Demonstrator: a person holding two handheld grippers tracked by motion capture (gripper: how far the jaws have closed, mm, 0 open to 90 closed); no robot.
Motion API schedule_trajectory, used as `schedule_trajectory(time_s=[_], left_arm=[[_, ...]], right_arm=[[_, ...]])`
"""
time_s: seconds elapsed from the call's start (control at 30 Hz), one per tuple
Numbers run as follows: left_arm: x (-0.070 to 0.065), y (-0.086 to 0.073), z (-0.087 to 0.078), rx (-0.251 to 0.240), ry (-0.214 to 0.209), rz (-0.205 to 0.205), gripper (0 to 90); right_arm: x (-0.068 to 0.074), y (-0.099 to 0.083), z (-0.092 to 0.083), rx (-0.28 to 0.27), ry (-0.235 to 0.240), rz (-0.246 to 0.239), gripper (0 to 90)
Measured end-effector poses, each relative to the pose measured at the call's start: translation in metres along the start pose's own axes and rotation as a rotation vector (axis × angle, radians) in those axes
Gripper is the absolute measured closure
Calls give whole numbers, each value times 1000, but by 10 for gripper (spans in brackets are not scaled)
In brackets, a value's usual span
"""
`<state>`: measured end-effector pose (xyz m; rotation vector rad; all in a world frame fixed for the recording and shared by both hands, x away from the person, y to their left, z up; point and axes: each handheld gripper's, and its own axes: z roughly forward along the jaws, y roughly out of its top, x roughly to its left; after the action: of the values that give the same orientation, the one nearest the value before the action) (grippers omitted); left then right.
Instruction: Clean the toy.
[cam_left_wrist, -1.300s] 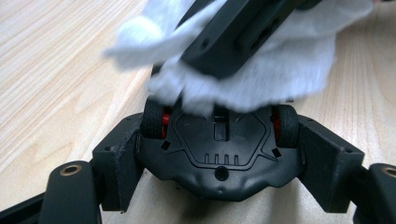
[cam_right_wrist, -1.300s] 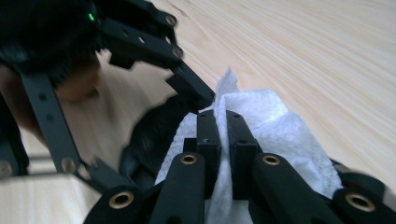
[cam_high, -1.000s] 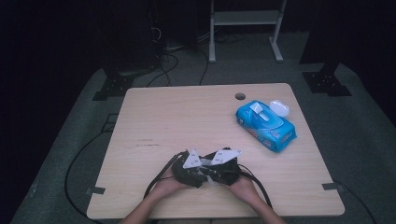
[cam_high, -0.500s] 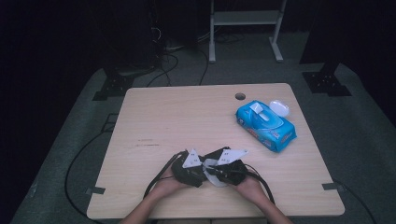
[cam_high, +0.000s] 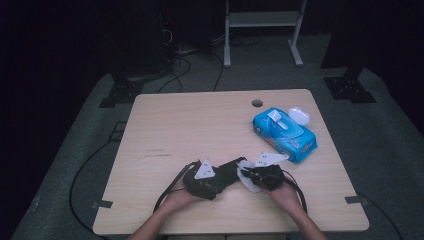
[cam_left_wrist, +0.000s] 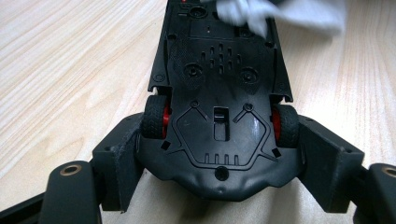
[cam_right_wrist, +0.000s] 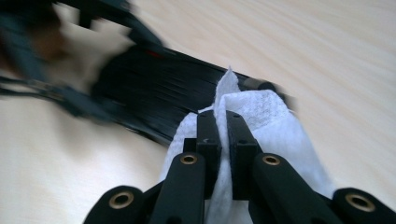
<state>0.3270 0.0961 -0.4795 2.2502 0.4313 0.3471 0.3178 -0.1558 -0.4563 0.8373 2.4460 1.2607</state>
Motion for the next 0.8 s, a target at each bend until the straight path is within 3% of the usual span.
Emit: schedule_trajectory(time_s=[0.13,0.33,0.4,0.67,0.8], left_arm=[[0,0,-1,0,0,-1,239],[1,-1,-2,-3,-10,-7,239],[1,-1,-1,-2,-11,-4,239],[-3,0,0,-9,-16,16,239],[-2,-1,-1,-10,-22,17,239]], right_arm=[[11,6,10,11,25,-51,853],[-13,-1,-2,-3,-63,18,853],[-17,-4,-4,-12,-62,43,853],[-13,7,11,-45,-67,47,852],[-21,9,12,-50,-82,67,852]])
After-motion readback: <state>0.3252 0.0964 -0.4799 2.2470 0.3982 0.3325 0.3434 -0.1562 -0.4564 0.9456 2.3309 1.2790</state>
